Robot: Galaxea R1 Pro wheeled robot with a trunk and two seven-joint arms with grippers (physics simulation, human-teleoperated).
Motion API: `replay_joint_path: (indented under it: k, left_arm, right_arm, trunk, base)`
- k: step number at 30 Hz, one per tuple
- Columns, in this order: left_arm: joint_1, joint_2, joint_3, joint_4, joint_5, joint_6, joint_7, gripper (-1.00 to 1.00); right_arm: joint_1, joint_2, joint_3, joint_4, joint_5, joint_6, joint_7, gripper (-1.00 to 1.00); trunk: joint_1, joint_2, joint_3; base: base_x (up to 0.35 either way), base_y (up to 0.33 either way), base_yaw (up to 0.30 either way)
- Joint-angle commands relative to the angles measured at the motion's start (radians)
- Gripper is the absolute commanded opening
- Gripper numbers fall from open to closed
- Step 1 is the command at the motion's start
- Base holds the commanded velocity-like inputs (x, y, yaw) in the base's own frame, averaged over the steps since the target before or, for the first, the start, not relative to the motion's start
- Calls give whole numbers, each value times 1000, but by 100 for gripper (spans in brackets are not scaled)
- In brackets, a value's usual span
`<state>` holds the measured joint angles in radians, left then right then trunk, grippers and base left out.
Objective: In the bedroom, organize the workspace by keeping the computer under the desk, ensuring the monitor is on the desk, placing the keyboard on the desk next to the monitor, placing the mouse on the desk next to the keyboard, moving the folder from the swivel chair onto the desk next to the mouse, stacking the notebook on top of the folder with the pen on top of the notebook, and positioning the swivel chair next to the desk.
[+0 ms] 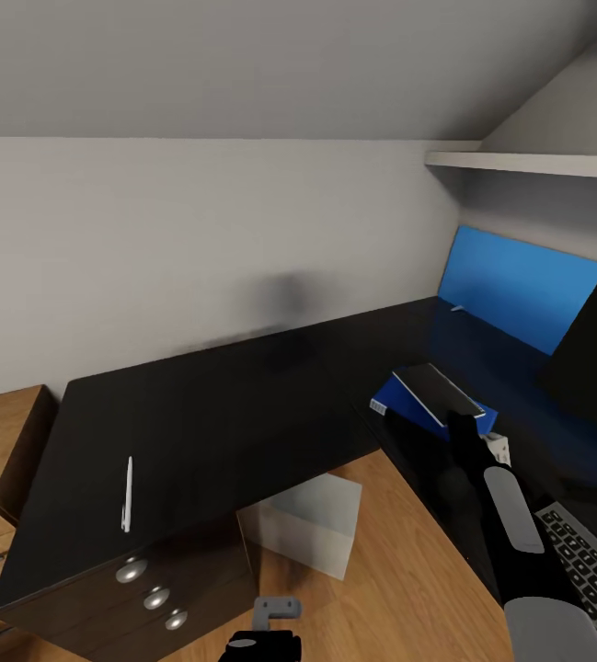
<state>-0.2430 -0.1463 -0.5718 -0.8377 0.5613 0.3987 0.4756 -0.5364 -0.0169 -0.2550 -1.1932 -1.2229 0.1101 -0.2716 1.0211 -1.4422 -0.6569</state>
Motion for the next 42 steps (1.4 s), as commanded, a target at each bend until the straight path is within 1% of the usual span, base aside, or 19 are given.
replay_joint_path:
  k: [1, 16, 17, 28, 36, 42]
  left_arm:
    - [-1, 1, -3, -1, 9, 2, 9, 100]
    - [-1, 1, -2, -1, 8, 2, 9, 100]
    - [-1, 1, -2, -1, 8, 2, 9, 100]
    - [-1, 1, -2, -2, 8, 2, 9, 100]
    - [-1, 1, -2, -1, 8, 2, 9, 100]
    - [-1, 1, -2, -1, 8, 2, 9, 100]
  right_arm:
    - [-1, 0, -1, -2, -4, 5, -6, -100]
    - [-1, -3, 0, -3, -3, 5, -20, -100]
    - [-1, -4, 0, -3, -3, 4, -21, 100]
    - [-1, -5, 0, -3, -4, 4, -21, 100]
    - [-1, -5, 0, -4, -4, 5, -20, 100]
    - [-1, -5, 0, -5, -4, 5, -20, 100]
  trunk:
    - [0, -1, -1]
    - [0, -1, -1]
    - [0, -1, -1]
    - [0, -1, -1]
    - [0, -1, -1]
    - [0, -1, -1]
  base:
    - [2, 0, 0]
    - [0, 0, 0]
    - [0, 0, 0]
    - [-7, 0, 0]
    - [-210, 0, 0]
    - [-53, 0, 0]
